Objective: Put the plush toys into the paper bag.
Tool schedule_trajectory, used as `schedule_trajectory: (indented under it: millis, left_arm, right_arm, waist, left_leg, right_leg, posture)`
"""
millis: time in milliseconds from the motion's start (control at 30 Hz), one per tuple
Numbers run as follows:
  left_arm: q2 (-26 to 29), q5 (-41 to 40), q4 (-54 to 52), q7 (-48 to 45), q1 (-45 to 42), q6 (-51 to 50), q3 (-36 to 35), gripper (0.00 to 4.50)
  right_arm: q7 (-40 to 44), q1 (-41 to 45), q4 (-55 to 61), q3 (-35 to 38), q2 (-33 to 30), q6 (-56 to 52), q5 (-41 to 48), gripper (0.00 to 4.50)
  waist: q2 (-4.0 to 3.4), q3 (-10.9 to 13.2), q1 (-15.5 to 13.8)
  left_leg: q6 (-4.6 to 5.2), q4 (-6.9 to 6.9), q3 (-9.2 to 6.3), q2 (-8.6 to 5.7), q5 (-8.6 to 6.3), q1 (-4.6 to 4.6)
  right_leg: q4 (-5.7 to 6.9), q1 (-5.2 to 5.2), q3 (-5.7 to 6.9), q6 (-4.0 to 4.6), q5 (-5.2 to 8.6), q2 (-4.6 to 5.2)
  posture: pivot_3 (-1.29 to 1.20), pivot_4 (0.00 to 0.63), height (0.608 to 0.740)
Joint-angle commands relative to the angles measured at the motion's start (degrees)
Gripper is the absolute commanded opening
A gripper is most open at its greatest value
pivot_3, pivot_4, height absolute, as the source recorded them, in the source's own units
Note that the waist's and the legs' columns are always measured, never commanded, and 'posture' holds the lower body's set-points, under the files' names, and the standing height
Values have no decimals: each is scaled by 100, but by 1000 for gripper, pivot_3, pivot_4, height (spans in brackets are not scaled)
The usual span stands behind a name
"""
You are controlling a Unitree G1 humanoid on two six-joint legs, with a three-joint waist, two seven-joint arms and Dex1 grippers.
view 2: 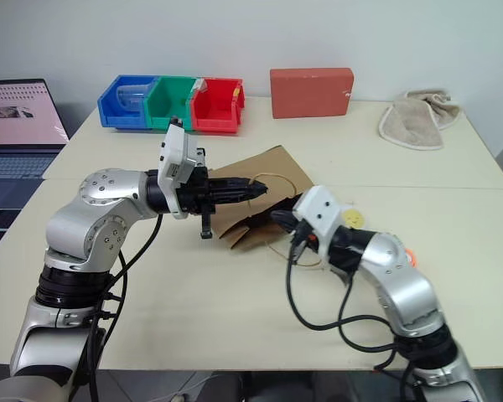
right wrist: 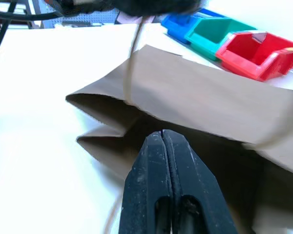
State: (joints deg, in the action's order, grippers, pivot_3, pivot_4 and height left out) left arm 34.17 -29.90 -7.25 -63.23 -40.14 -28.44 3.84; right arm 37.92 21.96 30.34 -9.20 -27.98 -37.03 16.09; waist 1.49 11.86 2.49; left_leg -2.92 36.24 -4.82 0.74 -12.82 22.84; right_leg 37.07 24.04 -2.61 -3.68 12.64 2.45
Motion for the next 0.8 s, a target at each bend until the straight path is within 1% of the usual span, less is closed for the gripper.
schedule_trajectory:
  millis: [33,100,167,200,233,300,367,500,567,600,667,800]
  left_arm:
    - [77,86,-227,-71,96,120,47,0]
    - [98,98,-245,-91,135,129,52,0]
    - [143,173,-238,-106,184,208,26,0]
    - [176,234,-205,-117,206,277,17,0]
    - [190,242,-192,-121,219,301,-14,0]
    - [154,57,-230,-86,197,184,-158,0]
    - [127,-70,-269,-56,168,97,-246,0]
    - [253,-159,-326,-134,252,64,-358,0]
    - [285,-248,-363,-128,273,-6,-421,0]
    - [259,-320,-386,-93,277,-38,-474,0]
    - [238,-434,-421,-41,271,-116,-535,0]
    - [242,-598,-455,34,240,-283,-615,0]
  right_arm:
    - [356,-218,286,552,-702,-64,128,1266]
    - [411,-289,245,630,-969,27,107,2022]
    - [539,-521,11,676,-1482,505,-313,2747]
    - [655,-680,-102,643,-1779,690,-505,3168]
    - [731,-835,-221,560,-2045,919,-736,3485]
    - [628,-1004,-524,301,-2350,1266,-1268,4139]
    - [591,-1044,-781,116,-2390,1581,-1541,4139]
    - [172,-820,-1372,6,-2056,1729,-1958,4139]
    - [131,-720,-1575,-47,-1956,1787,-2101,4139]
    - [89,-674,-1662,-47,-1903,1836,-2165,3975]
    - [44,-605,-1800,-54,-1847,1933,-2281,3510]
    - [24,-510,-2036,-77,-1779,2169,-2457,2075]
  waist:
    - [0,0,-34]
    - [0,0,-49]
    - [0,0,-53]
    - [0,0,-60]
    - [0,0,-64]
    - [3,-1,-67]
    - [3,-1,-53]
    - [3,-2,-15]
    - [2,-2,-8]
    - [3,-2,-14]
    - [3,-2,-24]
    - [3,-2,-33]
  left_leg:
    - [0,-1,0,0,0,0]
    - [0,0,3,0,0,0]
    - [0,1,5,1,0,-2]
    - [1,1,5,1,0,-2]
    - [0,1,4,1,0,-2]
    - [0,2,9,-1,0,0]
    - [0,6,11,-1,0,1]
    - [0,7,12,0,0,-3]
    - [0,11,12,1,0,-2]
    - [0,13,12,1,0,-1]
    - [0,15,11,1,0,0]
    - [0,16,11,0,0,1]
  right_leg:
    - [-2,0,1,0,0,0]
    - [-2,0,-2,0,0,0]
    - [0,1,-3,1,-1,-1]
    - [0,1,-2,1,-1,-1]
    - [-2,0,-1,1,0,-1]
    - [-6,-1,-4,1,0,1]
    - [-7,-1,-7,1,-1,1]
    - [-1,-1,-10,0,-2,-1]
    - [0,-1,-11,0,-4,-2]
    - [0,-1,-11,0,-4,-2]
    - [0,-2,-10,1,-5,-2]
    - [-1,-2,-10,0,-6,-2]
  posture:
    - [0,150,740]
    - [0,150,740]
    - [0,150,740]
    - [0,150,740]
    - [0,150,740]
    - [0,150,740]
    - [0,150,740]
    - [0,150,740]
    - [0,150,740]
    - [0,150,740]
    - [0,150,740]
    - [0,150,740]
